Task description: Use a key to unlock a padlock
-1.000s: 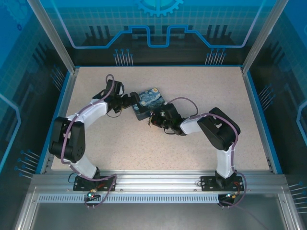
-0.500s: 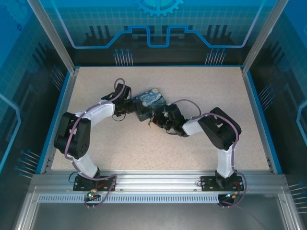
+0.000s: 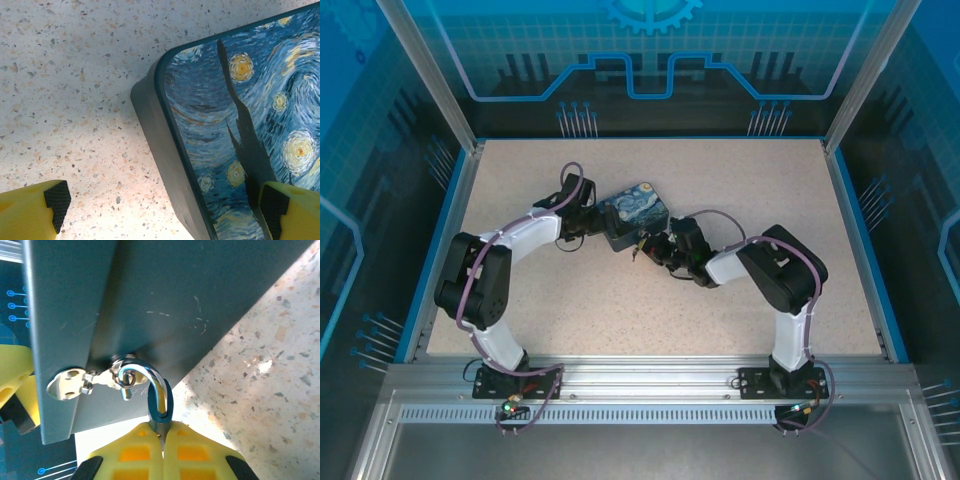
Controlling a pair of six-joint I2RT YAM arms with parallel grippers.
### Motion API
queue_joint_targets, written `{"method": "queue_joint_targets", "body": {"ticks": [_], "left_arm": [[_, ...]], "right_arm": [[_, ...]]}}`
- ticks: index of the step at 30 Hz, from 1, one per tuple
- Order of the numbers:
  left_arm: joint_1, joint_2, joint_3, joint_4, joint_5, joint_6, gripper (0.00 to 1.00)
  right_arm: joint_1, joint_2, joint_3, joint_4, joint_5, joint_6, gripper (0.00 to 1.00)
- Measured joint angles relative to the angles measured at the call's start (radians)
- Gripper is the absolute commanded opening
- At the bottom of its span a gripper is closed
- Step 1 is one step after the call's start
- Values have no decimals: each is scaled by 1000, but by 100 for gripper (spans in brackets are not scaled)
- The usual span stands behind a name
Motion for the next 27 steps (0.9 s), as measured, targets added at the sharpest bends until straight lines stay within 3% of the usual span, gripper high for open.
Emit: {"method": "queue_joint_targets", "body": {"ticks": [27], "left_arm": [[-14, 32, 13, 48, 34, -1, 97]], "right_arm": [[-72, 69, -72, 284, -31, 165, 0]]}}
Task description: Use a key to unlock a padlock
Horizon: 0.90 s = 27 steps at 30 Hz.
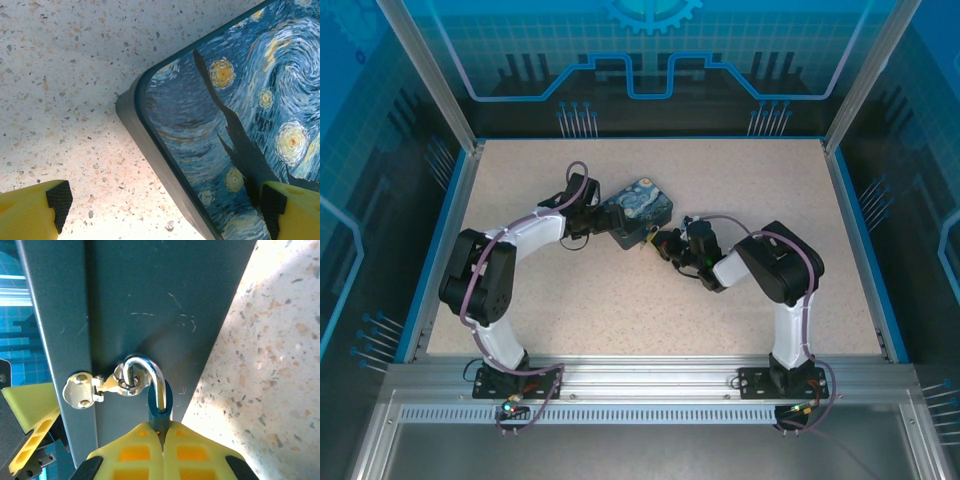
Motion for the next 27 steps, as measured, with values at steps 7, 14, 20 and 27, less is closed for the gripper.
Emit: {"method": "queue_joint_targets", "body": {"ticks": [7, 14, 20, 27], "left_arm": [[0, 2, 0, 4, 0, 0, 97], [0, 14, 8, 16, 8, 0, 96], [-1, 20, 8, 29, 12, 0, 95], [-1, 22, 11, 27, 16, 0, 95]], "right_arm": [[-8, 16, 1, 32, -9, 23, 0], [-47, -78, 74, -252, -35, -116, 0], [-69, -117, 126, -388, -22, -235, 0], [-74, -113, 121, -383, -29, -247, 0]]}}
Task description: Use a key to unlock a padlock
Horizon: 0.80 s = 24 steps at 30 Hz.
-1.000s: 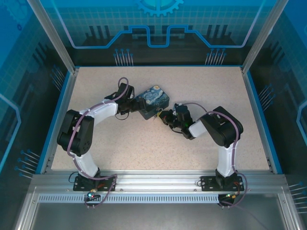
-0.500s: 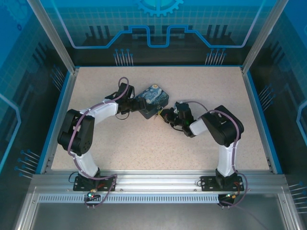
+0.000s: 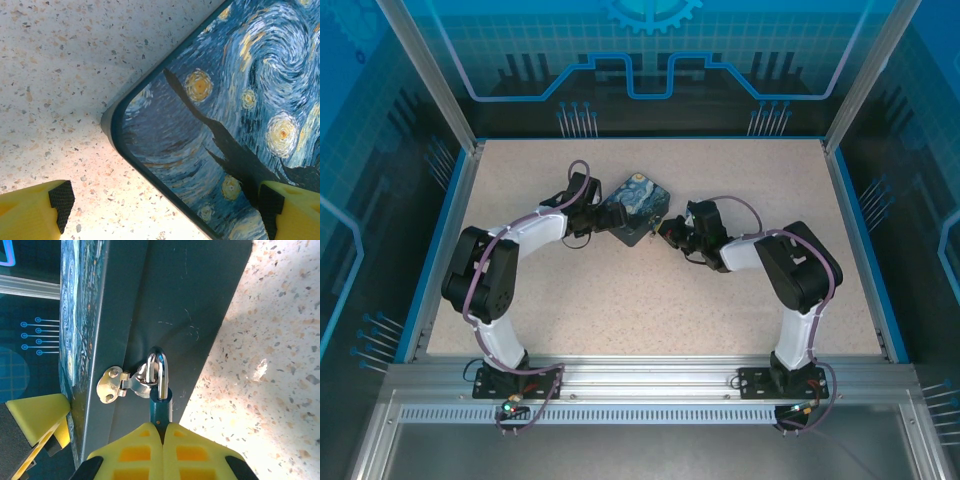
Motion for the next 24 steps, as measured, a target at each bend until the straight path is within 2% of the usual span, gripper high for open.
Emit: {"method": "queue_joint_targets", "body": {"ticks": [6, 16, 21, 24], "left_arm": [[-5, 1, 0, 1, 13, 0, 95], [-3, 7, 2, 10, 10, 0, 94], [-3, 10, 3, 15, 9, 0, 94], [-3, 16, 10, 15, 9, 0, 94]], "right_arm": [[-35, 10, -46, 87, -34, 19, 0], [-44, 137, -12, 282, -59, 121, 0], [-45, 148, 4, 289, -57, 138, 0], [-59, 148, 45, 223, -72, 117, 0]]}}
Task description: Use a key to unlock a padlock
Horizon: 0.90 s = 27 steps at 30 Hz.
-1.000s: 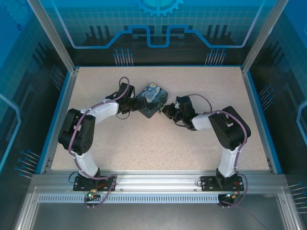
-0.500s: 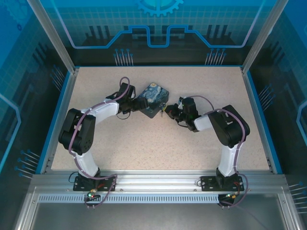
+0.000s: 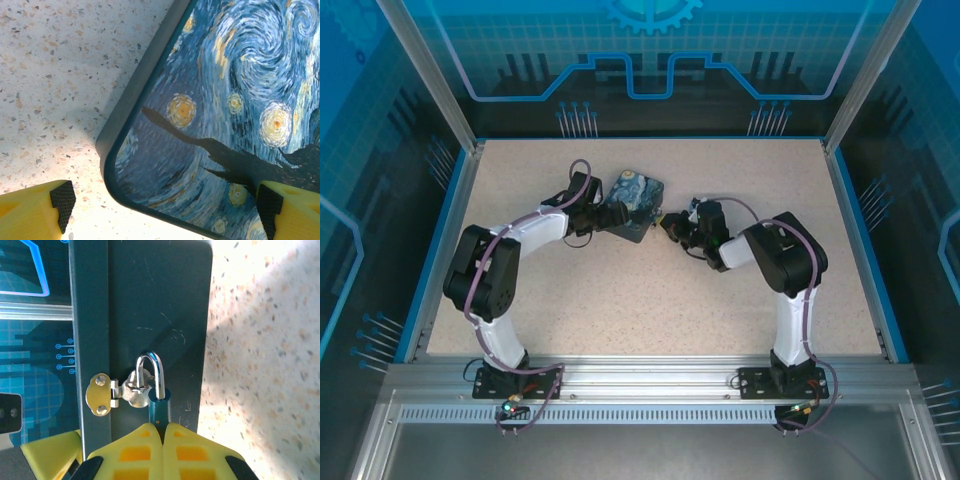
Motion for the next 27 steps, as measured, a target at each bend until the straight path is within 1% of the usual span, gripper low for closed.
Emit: {"method": "queue_joint_targets", "body": {"ticks": [4, 8, 11, 15, 22, 27], "left_arm": [[0, 4, 3, 7, -5, 0, 94], [0, 8, 5, 13, -6, 0, 94], [0, 8, 5, 14, -6, 0, 93], [0, 8, 5, 13, -6, 0, 93], [0, 8, 5, 13, -6, 0, 94], [1, 8, 6, 11, -6, 2, 97]], "right_arm": [[-39, -19, 110, -185, -34, -89, 0], [-56, -23, 283, -427, -71, -219, 0], [-75, -31, 367, -520, -74, -294, 0], [-90, -40, 367, -559, -74, -333, 0], [-90, -41, 261, -560, -74, -340, 0], [-90, -48, 214, -557, -74, -340, 16]]}}
